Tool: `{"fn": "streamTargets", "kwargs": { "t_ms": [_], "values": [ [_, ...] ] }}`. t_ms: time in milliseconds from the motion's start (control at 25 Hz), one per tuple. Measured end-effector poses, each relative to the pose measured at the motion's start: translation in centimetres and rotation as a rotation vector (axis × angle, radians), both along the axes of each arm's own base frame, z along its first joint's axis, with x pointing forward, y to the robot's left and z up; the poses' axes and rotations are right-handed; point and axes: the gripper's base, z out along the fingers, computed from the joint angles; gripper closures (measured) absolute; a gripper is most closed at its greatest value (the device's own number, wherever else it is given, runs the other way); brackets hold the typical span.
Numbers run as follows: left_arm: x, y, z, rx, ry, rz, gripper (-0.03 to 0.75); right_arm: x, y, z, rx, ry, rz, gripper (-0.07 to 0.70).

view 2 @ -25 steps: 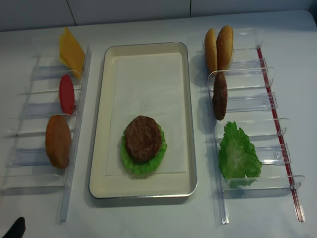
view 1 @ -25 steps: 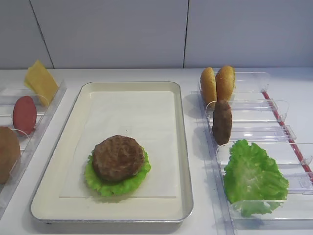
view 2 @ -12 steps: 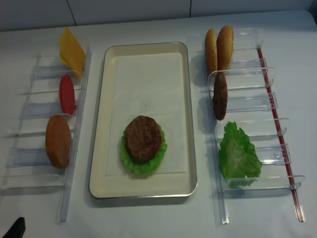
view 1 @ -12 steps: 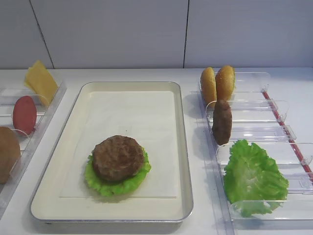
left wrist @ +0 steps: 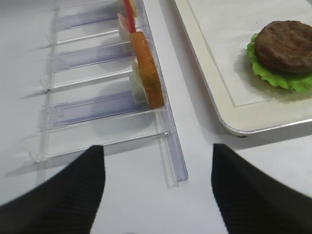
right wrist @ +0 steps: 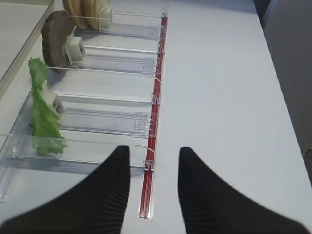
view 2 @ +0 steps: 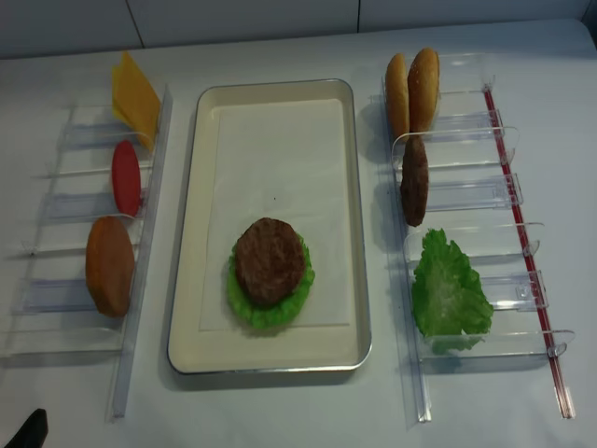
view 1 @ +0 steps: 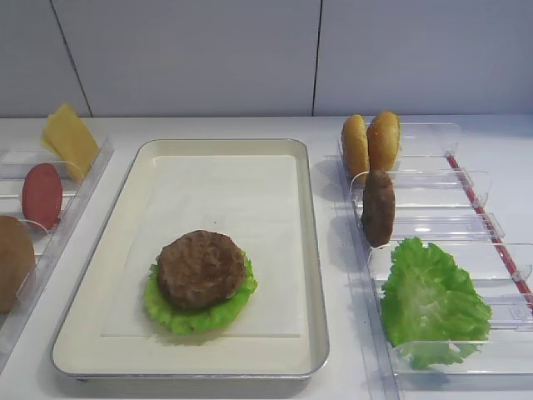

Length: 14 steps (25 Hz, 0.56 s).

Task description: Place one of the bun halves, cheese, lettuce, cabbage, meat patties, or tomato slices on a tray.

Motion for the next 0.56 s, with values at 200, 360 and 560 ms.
{"fn": "streamTargets", "kwargs": {
  "t_ms": [200, 360, 560],
  "values": [
    [0.0, 0.0, 0.0, 0.0, 0.0, 0.0, 0.26, 0.0, 0.0, 0.0, 0.0, 0.0, 0.0, 0.362],
    [0.0, 0.0, 0.0, 0.0, 0.0, 0.0, 0.26, 0.0, 0.0, 0.0, 0.0, 0.0, 0.0, 0.362],
    [0.0, 0.0, 0.0, 0.0, 0.0, 0.0, 0.26, 0.0, 0.0, 0.0, 0.0, 0.0, 0.0, 0.362]
  ]
}}
